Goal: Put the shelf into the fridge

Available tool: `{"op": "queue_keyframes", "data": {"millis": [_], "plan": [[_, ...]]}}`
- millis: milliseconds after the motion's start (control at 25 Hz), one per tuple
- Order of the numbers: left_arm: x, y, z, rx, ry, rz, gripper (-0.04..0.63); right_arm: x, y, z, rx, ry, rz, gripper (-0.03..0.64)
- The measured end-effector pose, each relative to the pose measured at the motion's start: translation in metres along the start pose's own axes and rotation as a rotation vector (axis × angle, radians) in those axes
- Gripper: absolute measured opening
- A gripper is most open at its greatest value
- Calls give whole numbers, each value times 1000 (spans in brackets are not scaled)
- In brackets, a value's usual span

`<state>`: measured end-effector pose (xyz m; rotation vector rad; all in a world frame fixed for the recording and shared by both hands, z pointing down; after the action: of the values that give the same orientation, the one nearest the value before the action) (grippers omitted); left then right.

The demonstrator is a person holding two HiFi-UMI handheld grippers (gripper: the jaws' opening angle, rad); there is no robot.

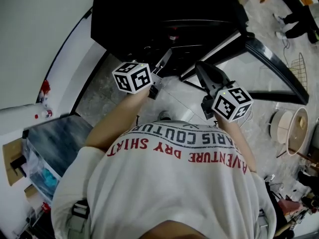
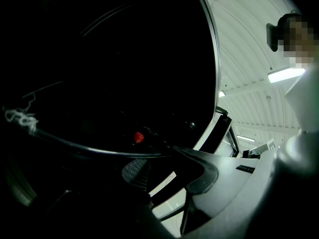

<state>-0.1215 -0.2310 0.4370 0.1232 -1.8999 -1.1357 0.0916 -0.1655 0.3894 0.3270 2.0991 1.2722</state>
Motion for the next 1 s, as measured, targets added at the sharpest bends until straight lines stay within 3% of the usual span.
{"op": "queue_keyframes", "data": {"millis": [1000], "plan": [[18,-24,-22,-87,-104,-62,166,-8,-5,2,-21,23,-31,35]]}}
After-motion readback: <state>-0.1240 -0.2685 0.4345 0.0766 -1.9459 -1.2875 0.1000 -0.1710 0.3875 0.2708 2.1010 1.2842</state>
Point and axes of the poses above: the fingertips, and each gripper's own axes: z backward along the fingers, x to its left, y out of its underside, the point moved 8 cm from there along z, backward along the fingers, and after that the axes turned 1 degree about z, right-handed, at the moved point
